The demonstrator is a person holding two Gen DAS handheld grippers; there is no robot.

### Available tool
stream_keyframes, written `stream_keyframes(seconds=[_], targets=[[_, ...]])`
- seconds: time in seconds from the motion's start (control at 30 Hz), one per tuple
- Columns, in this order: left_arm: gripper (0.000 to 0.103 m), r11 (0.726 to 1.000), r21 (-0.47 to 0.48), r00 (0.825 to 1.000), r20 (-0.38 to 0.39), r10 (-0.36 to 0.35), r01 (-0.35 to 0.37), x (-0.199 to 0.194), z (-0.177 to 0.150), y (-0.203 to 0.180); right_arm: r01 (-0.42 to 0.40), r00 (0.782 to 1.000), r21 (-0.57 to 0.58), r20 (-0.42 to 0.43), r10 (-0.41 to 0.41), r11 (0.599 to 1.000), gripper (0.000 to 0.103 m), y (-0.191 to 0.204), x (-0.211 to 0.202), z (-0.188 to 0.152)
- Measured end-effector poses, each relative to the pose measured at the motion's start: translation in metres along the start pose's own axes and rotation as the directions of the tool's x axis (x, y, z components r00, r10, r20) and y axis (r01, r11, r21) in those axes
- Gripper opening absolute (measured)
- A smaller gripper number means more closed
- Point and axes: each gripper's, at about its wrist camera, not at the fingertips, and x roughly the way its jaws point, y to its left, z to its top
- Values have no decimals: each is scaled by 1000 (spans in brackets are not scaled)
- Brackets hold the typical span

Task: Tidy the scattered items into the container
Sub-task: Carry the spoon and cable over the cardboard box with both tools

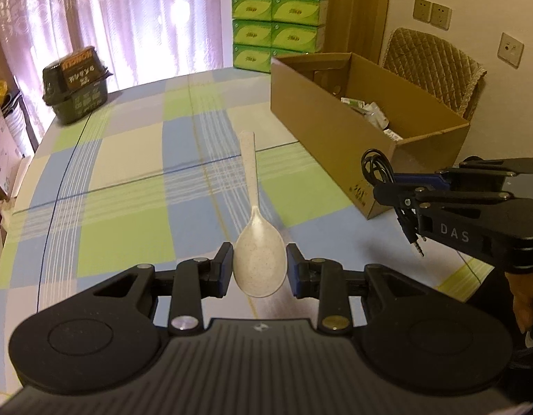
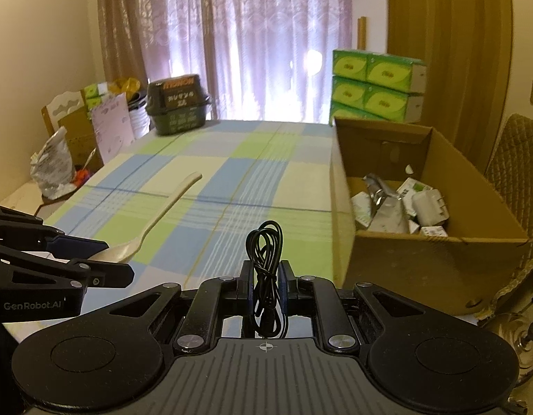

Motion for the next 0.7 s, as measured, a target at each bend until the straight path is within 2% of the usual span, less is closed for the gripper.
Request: stream_keyframes(seconds=[0.47, 0.7], targets=[[27, 998, 40, 999, 8, -51, 50, 9, 25, -30, 49, 996, 35, 78, -52, 998, 16, -40, -24, 19], [27, 992, 58, 993, 40, -111, 108, 22, 61, -61, 93, 986, 63, 131, -101, 994, 16, -75, -32, 42]])
